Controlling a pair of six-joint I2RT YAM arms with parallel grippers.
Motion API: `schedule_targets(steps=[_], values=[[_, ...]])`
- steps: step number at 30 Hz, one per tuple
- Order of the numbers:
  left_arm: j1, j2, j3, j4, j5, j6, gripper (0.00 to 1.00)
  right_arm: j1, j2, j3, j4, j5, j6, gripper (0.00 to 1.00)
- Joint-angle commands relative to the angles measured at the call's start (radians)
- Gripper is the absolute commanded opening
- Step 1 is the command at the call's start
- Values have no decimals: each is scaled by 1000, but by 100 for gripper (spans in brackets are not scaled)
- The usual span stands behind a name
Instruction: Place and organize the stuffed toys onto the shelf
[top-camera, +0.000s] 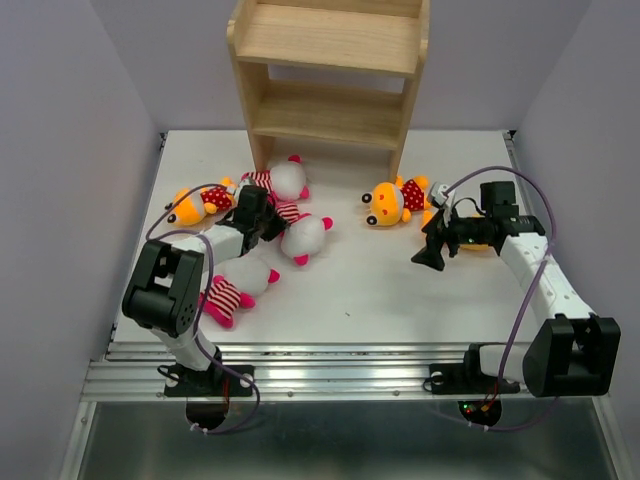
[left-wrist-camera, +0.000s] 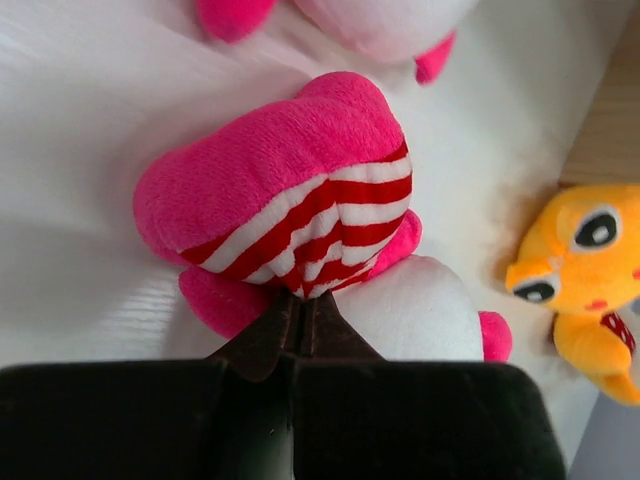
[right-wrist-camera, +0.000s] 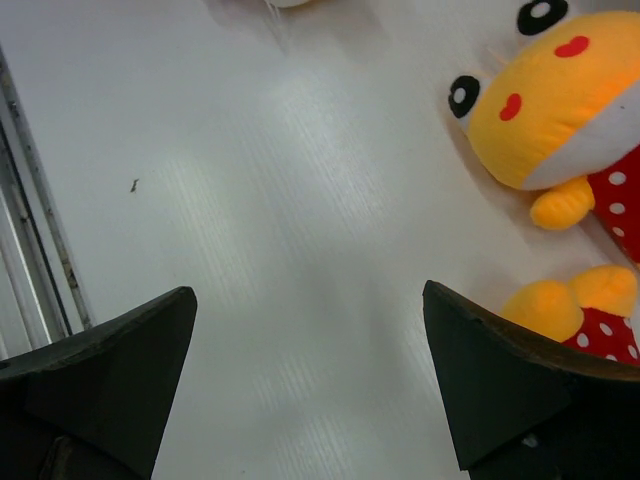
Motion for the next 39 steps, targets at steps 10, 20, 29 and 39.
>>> schedule_targets(steps=[10,20,29,39], values=[[-140,-296,-269,419,265,-356,0,354,77,116,41,-45,284,100],[-261,-332,-343,547,1,-750,0,438,3,70,548,277,1044,100],[-295,-306,-340,662,-20,-806,0,465,55,47,622,293,1292,99],[-307,-292,-374,758,-14,-830,0,465,71,2,694,252,1317,60]])
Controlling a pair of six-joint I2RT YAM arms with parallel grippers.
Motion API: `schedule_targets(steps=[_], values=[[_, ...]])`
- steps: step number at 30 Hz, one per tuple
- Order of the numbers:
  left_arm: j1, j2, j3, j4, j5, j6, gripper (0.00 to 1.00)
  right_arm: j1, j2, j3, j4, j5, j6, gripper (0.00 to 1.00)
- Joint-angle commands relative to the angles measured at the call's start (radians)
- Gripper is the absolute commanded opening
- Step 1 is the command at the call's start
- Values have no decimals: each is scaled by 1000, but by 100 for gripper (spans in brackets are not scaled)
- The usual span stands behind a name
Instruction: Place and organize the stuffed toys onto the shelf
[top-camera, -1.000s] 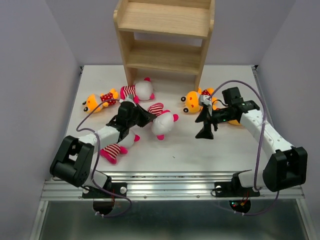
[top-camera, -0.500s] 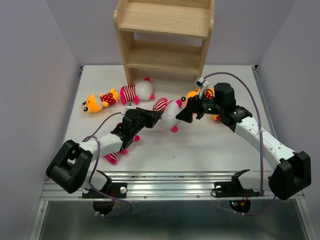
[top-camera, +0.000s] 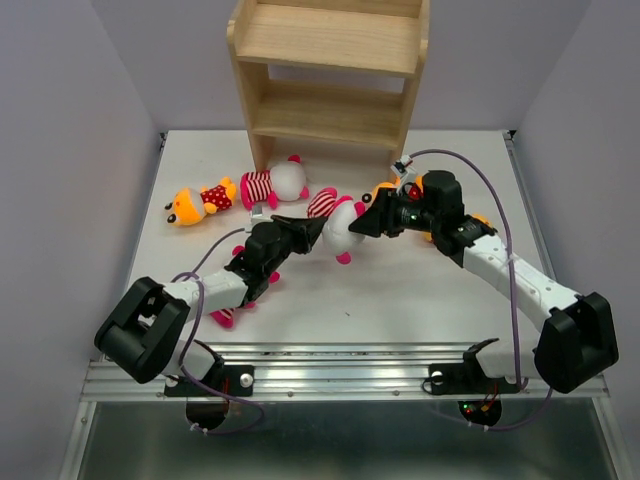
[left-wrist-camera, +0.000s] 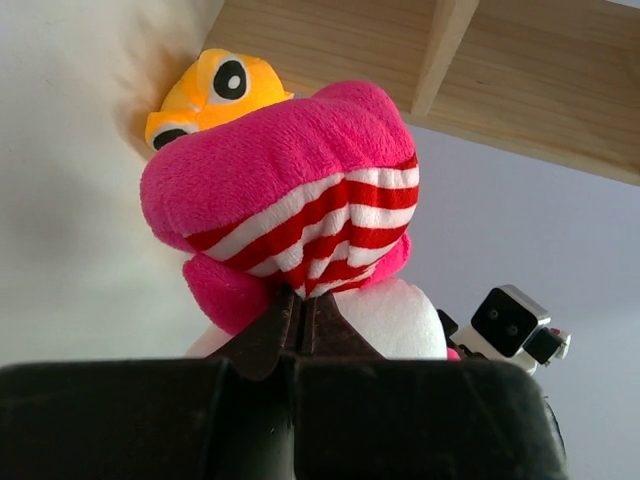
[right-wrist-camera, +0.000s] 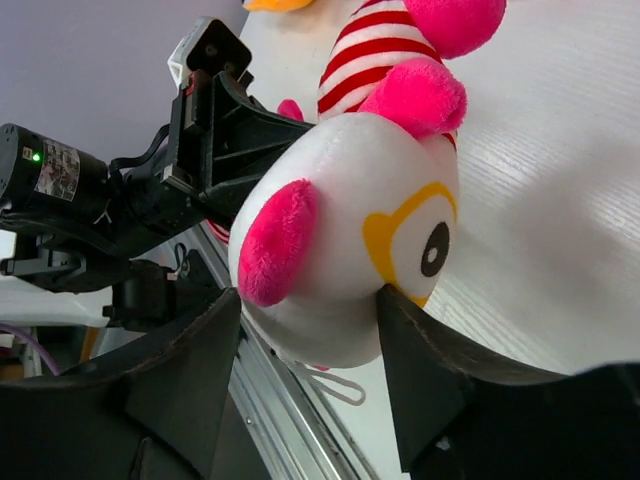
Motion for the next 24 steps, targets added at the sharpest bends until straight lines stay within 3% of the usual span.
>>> schedule_targets(steps=[1,2,5,8,10,11,14,17,20,24], values=[[-17,-10,-4,149,17,-25,0,14,14,-8,102,-30,14,54],[-19,-10,-1,152,17,-20,0,14,17,-7,104,-27,8,48],[-19,-4,2,169,39,1,0,14,43,21,105,-17,-52,17],[-17,1,0,177,63,20,0,14,68,78,78,16,-144,1],[-17,-4,-6,183,68,50,1,14,71,116,58,43,-202,1],[-13,-12,-18,190,73,78,27,14,75,160,41,65,-287,1],[18,-48,-27,137,105,142,61,14,74,229,-46,118,-481,1],[56,-127,-8,-59,97,243,76,14,80,327,-123,192,-663,1],[82,-216,29,-190,33,398,84,14,98,418,-174,220,-764,1],[105,-294,98,-464,-116,581,85,14,133,505,-195,266,-931,1]])
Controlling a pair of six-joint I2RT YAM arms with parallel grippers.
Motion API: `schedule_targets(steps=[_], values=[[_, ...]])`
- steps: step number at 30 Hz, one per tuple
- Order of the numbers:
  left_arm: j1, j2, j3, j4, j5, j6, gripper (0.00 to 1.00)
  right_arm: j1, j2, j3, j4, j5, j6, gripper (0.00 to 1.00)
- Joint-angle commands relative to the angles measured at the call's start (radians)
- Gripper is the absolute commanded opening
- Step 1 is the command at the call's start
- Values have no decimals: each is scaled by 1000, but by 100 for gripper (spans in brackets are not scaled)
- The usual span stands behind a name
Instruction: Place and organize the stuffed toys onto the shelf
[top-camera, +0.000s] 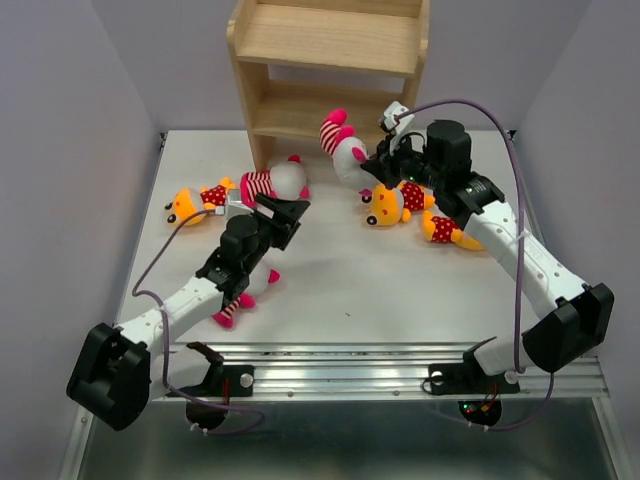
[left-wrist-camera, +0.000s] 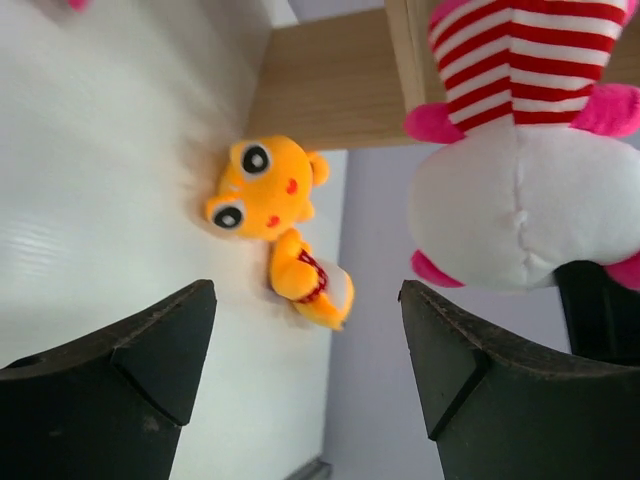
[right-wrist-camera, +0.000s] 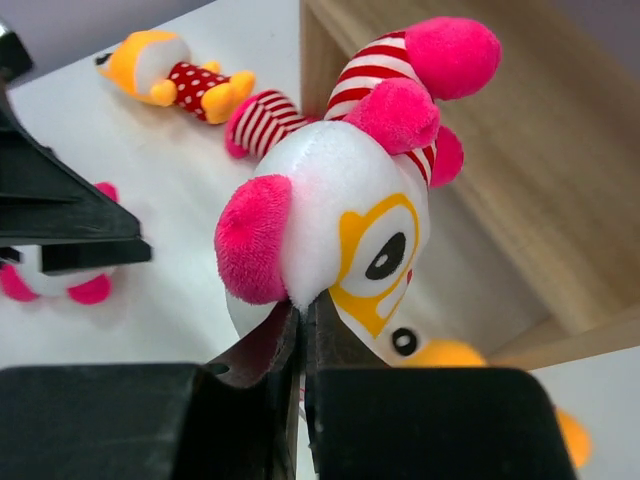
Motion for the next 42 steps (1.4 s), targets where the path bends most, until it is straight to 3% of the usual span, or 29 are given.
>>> schedule_targets(steps=[1,5,14,20,27,30,37,42], values=[[20,-74,100,-270,-140,261,85,7,53,126,-20,108,-244,1],[21,-111,137,-431,-233,373,86,7,169,259,-40,273,-376,1],[26,-180,75,-427,-278,375,86,26,358,365,155,603,-547,1],[31,-171,79,-430,-283,384,87,45,434,376,267,724,-613,1],[37,-157,80,-427,-273,392,87,55,454,387,314,798,-659,2],[38,-154,79,-423,-270,393,87,55,444,373,325,823,-680,8],[40,-136,82,-413,-260,399,87,55,389,344,299,817,-688,9],[40,-133,83,-412,-255,399,87,55,369,341,268,809,-668,16]])
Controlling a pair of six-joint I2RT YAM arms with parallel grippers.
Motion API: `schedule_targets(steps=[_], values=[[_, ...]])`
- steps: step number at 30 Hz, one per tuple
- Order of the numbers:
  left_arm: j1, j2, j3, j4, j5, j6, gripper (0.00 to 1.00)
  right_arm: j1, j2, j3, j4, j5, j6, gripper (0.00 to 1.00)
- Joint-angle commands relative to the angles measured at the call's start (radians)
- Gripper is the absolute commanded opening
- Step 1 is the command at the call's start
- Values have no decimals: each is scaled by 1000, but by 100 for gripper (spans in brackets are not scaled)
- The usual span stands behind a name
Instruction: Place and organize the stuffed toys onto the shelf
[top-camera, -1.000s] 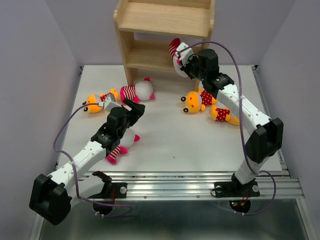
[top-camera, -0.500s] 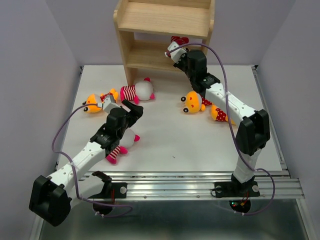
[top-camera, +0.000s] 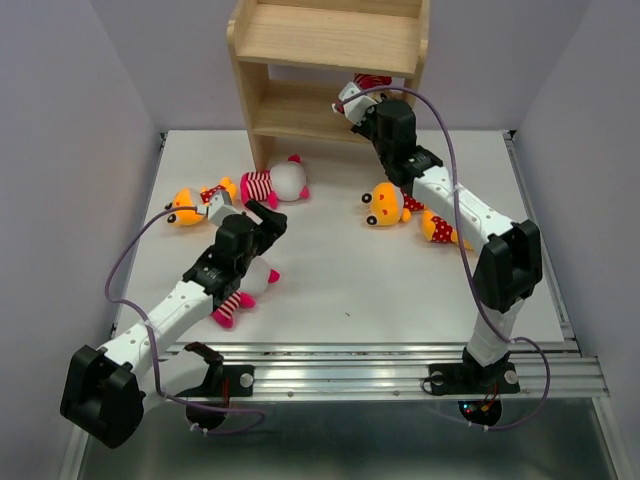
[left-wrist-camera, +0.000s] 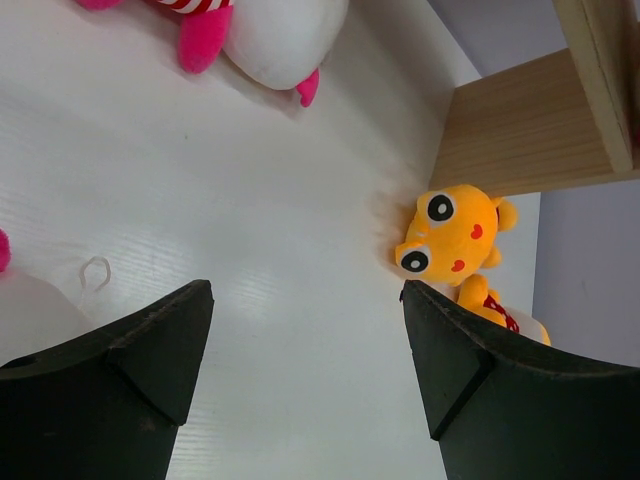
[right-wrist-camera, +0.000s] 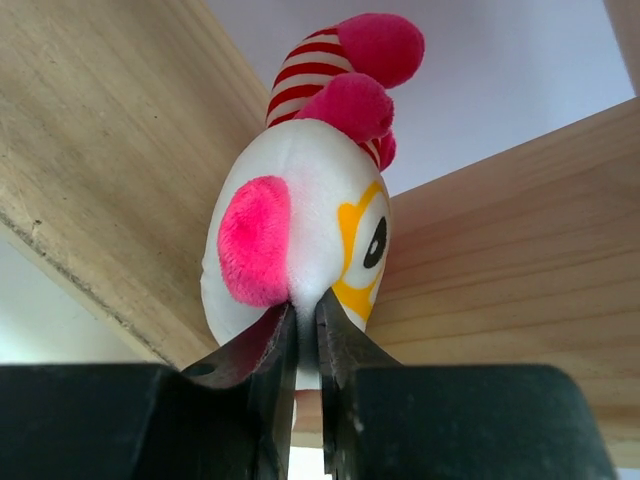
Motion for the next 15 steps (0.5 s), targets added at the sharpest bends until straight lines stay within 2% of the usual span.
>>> schedule_targets(steps=[1,7,15], values=[[5,-3,-2,29,-10,22,87,11,-82,1,27,14,7,17],[7,-13,-5,22,-10,18,87,20,-96,3,9,-1,36,22],[5,-35,-17,14,-18,10,87,20,-84,9,-5,7,54,24]])
